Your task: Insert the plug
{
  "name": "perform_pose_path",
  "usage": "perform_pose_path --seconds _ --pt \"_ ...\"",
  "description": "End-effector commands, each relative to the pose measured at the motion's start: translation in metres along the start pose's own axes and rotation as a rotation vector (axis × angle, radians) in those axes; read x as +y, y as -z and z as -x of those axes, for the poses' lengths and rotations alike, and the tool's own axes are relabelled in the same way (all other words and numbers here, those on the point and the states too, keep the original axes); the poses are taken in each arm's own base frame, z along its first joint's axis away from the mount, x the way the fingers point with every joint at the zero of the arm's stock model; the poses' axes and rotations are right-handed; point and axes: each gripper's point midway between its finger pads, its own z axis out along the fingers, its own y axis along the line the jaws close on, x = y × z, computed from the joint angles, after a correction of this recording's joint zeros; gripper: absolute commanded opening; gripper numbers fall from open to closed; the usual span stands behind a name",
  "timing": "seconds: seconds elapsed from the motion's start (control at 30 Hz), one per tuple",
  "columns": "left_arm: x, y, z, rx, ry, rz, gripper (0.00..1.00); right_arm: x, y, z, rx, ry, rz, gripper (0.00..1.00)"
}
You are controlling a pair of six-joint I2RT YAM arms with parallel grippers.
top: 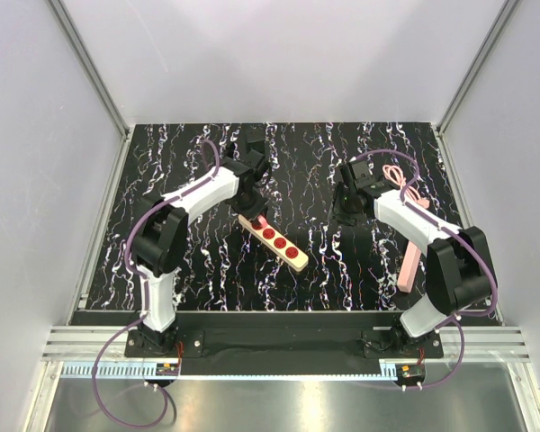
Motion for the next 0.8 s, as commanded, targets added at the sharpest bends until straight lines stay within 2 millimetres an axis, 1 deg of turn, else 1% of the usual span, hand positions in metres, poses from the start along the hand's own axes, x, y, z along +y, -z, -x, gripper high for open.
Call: perform_pose_path --seconds 0.0,0.03,0.07,0.1,0.13,0.17,0.2,0.23,0.27,0.3,0.33,0.37,0.4,0.43,0.47,0.5,0.53,0.57,0.6,0.63,0.67,0.7,0.73,0.77 --pt "0.019 0.016 0.026 -0.1 -0.034 0.075 0.0 0.025 0.02 0.015 -0.035 0.069 0.115 0.45" --pt "0.012 0.028 0.025 -0.094 -0.053 0.037 0.0 0.035 0.024 0.011 -0.009 0.095 0.179 0.45" --pt "0.002 0.04 0.025 -0.086 -0.064 -0.006 0.0 0.046 0.033 0.011 -0.014 0.129 0.242 0.47" --pt "-0.005 0.049 0.021 -0.068 -0.077 -0.042 0.0 0.053 0.039 0.011 -0.022 0.172 0.295 0.49" --pt "-0.01 0.064 0.019 -0.065 -0.107 -0.085 0.0 0.062 0.045 0.013 -0.042 0.19 0.348 0.51" --pt "-0.019 0.078 0.017 -0.06 -0.135 -0.136 0.0 0.071 0.058 0.016 -0.078 0.215 0.388 0.54" --pt "-0.031 0.091 0.012 -0.036 -0.178 -0.205 0.0 0.076 0.065 0.017 -0.102 0.24 0.418 0.57" --pt "-0.038 0.109 0.007 -0.028 -0.281 -0.28 0.0 0.081 0.067 0.019 -0.134 0.25 0.461 0.62" --pt "-0.044 0.122 0.004 -0.024 -0.328 -0.335 0.0 0.085 0.077 0.022 -0.168 0.248 0.491 0.64" --pt "-0.058 0.137 -0.006 0.005 -0.383 -0.438 0.0 0.092 0.083 0.027 -0.199 0.239 0.53 0.68" --pt "-0.056 0.152 -0.012 0.005 -0.473 -0.518 0.0 0.098 0.09 0.022 -0.191 0.241 0.575 0.69" --pt "-0.072 0.173 -0.025 0.037 -0.538 -0.678 0.0 0.103 0.096 0.023 -0.193 0.233 0.608 0.7" --pt "-0.075 0.186 -0.034 0.048 -0.589 -0.772 0.0 0.109 0.102 0.023 -0.188 0.21 0.643 0.72" --pt "-0.072 0.219 -0.042 0.037 -0.656 -0.91 0.0 0.119 0.113 0.021 -0.168 0.217 0.705 0.75" --pt "-0.062 0.212 -0.053 0.076 -0.686 -0.958 0.0 0.125 0.123 0.019 -0.163 0.224 0.753 0.75" --pt "-0.068 0.24 -0.063 0.08 -0.747 -1.122 0.0 0.135 0.135 0.021 -0.175 0.222 0.82 0.76" --pt "-0.056 0.249 -0.07 0.087 -0.779 -1.183 0.0 0.143 0.154 0.013 -0.157 0.252 0.912 0.77" --pt "-0.053 0.267 -0.08 0.107 -0.841 -1.278 0.0 0.148 0.165 0.011 -0.154 0.248 0.963 0.77" --pt "-0.047 0.273 -0.085 0.124 -0.871 -1.31 0.0 0.152 0.175 0.011 -0.189 0.273 1.022 0.77" --pt "-0.04 0.278 -0.09 0.14 -0.901 -1.34 0.0 0.154 0.186 0.003 -0.18 0.302 1.074 0.77" --pt "-0.033 0.292 -0.099 0.175 -0.961 -1.418 0.0 0.153 0.2 0.0 -0.203 0.326 1.113 0.79" --pt "-0.026 0.304 -0.104 0.182 -0.987 -1.466 0.0 0.153 0.208 -0.009 -0.205 0.351 1.171 0.8" --pt "-0.02 0.306 -0.108 0.203 -0.995 -1.489 0.0 0.153 0.222 -0.014 -0.226 0.38 1.22 0.82" --pt "-0.015 0.317 -0.113 0.207 -1.037 -1.538 0.0 0.154 0.231 -0.02 -0.204 0.372 1.271 0.85"
